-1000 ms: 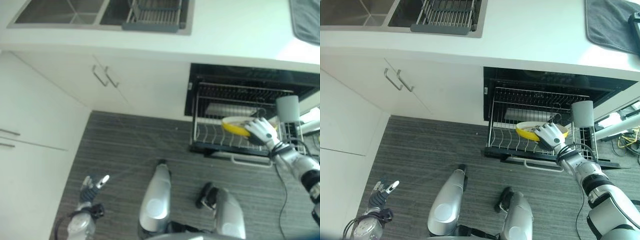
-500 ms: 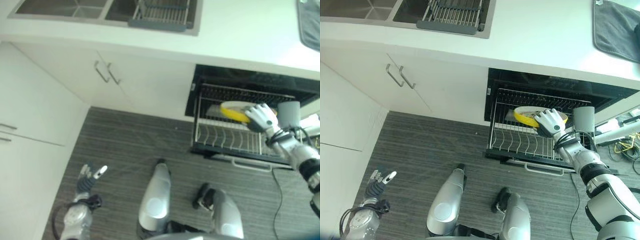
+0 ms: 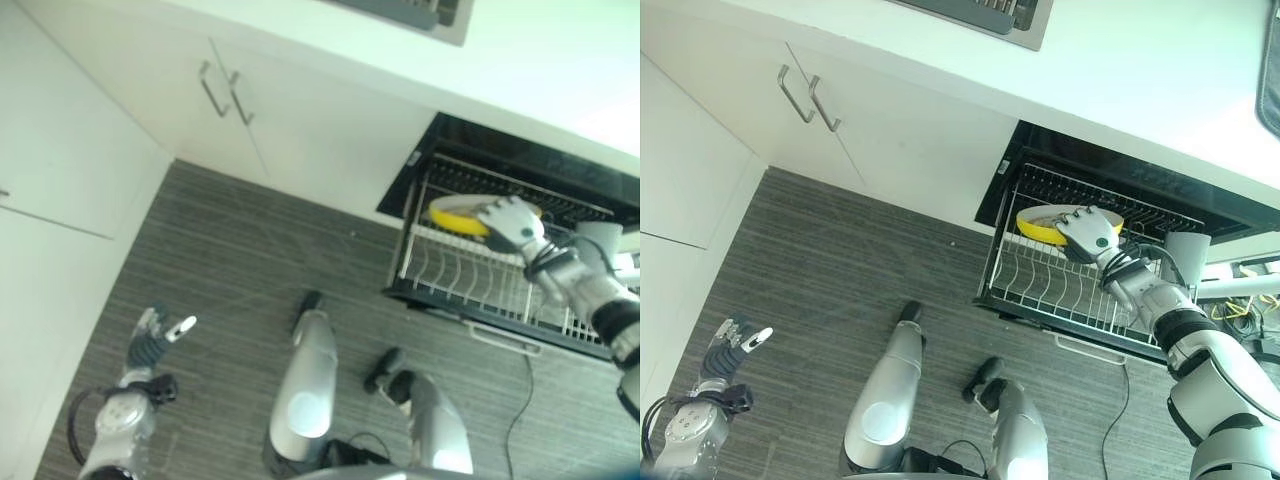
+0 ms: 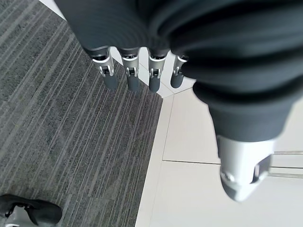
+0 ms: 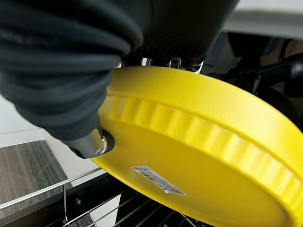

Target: Place the dishes in the dishwasher.

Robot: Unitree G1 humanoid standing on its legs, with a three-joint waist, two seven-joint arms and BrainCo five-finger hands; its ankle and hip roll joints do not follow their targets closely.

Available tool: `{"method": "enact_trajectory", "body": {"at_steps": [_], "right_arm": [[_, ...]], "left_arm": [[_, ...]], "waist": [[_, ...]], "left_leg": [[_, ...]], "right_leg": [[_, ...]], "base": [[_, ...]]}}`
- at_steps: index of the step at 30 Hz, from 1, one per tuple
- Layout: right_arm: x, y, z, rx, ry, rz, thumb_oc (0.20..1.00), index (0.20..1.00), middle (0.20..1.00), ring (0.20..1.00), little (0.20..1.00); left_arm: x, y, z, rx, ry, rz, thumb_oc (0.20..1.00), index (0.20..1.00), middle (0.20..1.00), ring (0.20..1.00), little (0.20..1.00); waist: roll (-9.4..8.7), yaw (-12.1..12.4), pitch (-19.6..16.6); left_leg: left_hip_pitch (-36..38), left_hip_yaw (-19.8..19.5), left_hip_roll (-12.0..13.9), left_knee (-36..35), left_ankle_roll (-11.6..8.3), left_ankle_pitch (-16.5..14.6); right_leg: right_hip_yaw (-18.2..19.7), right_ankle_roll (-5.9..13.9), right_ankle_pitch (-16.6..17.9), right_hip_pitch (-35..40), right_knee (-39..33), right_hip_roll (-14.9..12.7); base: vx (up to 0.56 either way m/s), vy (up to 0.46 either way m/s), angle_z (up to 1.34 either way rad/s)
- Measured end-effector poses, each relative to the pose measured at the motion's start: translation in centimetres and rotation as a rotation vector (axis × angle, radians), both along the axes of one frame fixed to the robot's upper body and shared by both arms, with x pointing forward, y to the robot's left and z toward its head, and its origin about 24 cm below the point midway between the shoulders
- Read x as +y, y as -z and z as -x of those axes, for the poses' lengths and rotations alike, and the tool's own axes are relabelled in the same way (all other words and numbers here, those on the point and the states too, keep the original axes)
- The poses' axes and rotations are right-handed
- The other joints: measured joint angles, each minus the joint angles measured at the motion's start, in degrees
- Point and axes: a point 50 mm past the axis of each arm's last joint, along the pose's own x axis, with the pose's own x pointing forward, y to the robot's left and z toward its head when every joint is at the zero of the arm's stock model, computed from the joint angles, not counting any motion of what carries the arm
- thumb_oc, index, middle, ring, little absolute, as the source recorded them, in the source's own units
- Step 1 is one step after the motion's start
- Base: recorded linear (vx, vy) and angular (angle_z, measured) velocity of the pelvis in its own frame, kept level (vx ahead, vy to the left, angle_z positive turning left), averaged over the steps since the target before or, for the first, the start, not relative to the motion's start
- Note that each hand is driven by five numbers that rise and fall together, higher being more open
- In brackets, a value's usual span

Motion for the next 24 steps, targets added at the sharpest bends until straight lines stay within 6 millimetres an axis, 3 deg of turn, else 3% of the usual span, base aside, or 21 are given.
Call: {"method": "enact_trajectory", "body": {"at_steps": [5, 10, 16, 24], "right_arm": [[-0.7, -0.8, -0.2, -0.103, 0.030, 0.009, 0.200, 0.200, 0.200, 0.200, 0.200], [-1.5, -1.5, -0.6, -0.133, 0.096, -0.026, 0.200, 0.200, 0.200, 0.200, 0.200], [-1.6, -5.1, -2.0, -0.240, 0.135, -0.038, 0.200, 0.200, 0.200, 0.200, 0.200], [-2.0, -7.1, -2.0, -0.378, 0.150, -0.097, 0.200, 0.200, 0.200, 0.200, 0.200]], "left_arm": [[-0.8, -2.1, -1.8, -0.120, 0.051, -0.020, 1.000, 1.000, 1.000, 1.000, 1.000], [-1.7, -1.7, -2.0, -0.108, 0.079, -0.015, 1.000, 1.000, 1.000, 1.000, 1.000], [-2.9, -2.5, -3.4, -0.189, 0.074, 0.034, 1.000, 1.000, 1.000, 1.000, 1.000], [-3.5, -3.2, -3.9, -0.268, 0.045, 0.094, 1.000, 1.000, 1.000, 1.000, 1.000]], "waist": [[0.27, -0.2, 0.0], [1.00, -0.5, 0.0], [2.58, -1.4, 0.0], [3.47, -2.7, 0.0]], "left_leg": [[-4.3, -0.5, -1.0, 1.2, 0.12, -0.1], [-7.5, -0.2, -1.9, 1.2, 0.75, 0.4], [-12.8, 1.6, -3.2, 2.4, 1.58, 0.9], [-18.3, 2.7, -3.6, 4.1, 2.03, 1.1]], "right_leg": [[-0.1, 0.64, -0.2, -4.3, 2.1, -1.1], [0.2, 0.60, -0.1, -7.9, 2.8, -2.2], [2.6, 0.84, -0.1, -15.2, 6.1, -4.0], [4.4, 0.61, -0.2, -22.1, 9.4, -5.2]], "base": [[-0.10, -0.001, 0.07], [-0.09, 0.048, 0.03], [-0.08, 0.088, -0.06], [-0.04, 0.041, -0.04]]}}
